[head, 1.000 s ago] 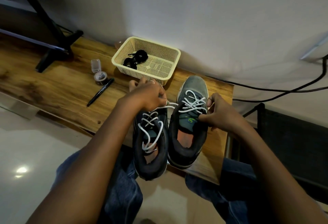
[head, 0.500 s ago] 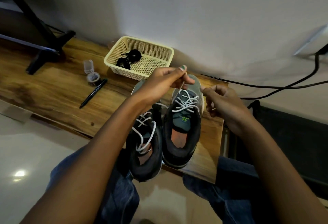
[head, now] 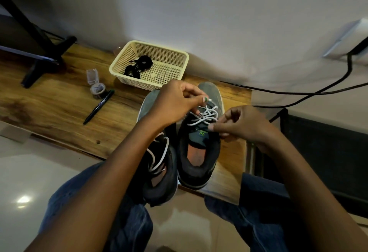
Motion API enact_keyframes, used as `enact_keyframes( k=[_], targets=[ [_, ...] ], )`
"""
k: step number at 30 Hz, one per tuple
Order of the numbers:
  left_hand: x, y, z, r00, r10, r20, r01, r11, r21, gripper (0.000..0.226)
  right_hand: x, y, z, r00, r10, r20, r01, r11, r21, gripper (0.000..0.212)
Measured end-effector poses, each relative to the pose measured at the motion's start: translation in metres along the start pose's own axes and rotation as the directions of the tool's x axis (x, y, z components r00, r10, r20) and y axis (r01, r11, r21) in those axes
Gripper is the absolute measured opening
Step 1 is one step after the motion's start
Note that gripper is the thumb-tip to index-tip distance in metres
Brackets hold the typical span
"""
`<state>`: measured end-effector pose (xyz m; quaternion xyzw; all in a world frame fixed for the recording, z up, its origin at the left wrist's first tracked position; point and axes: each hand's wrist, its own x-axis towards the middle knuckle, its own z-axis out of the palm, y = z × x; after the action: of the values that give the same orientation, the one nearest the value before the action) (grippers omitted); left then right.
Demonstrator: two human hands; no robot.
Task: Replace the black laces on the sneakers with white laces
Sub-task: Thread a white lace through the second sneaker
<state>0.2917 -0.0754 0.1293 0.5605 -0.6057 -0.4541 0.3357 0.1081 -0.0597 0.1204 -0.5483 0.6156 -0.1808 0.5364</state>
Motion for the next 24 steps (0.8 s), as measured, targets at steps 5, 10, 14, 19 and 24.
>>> enact_keyframes(
  k=[5,10,14,19,24],
  targets=[
    [-0.005,-0.009,0.01,0.984,-0.024,0.175,-0.02,0.969,0.245,0.008,-0.005,0.007,-0.005,0.994,0.103,0.019,-0.105,0.991,0.083,0.019],
    [-0.007,-0.008,0.018,0.994,-0.022,0.107,-0.023,0.914,0.405,0.007,-0.006,0.011,-0.003,0.981,0.196,0.005,-0.188,0.936,0.299,0.012],
    [-0.013,-0.003,0.024,0.995,0.034,0.092,-0.077,0.848,0.524,0.005,-0.008,0.014,-0.001,0.966,0.258,0.007,-0.236,0.87,0.433,0.018],
    [-0.015,-0.003,0.03,0.992,0.069,0.108,-0.121,0.788,0.604,0.008,-0.009,0.015,-0.001,0.96,0.28,0.007,-0.248,0.837,0.487,0.013],
    [-0.014,-0.002,0.031,0.99,0.062,0.127,-0.13,0.752,0.647,0.007,-0.01,0.013,0.0,0.961,0.276,0.002,-0.243,0.845,0.477,0.013]
  ],
)
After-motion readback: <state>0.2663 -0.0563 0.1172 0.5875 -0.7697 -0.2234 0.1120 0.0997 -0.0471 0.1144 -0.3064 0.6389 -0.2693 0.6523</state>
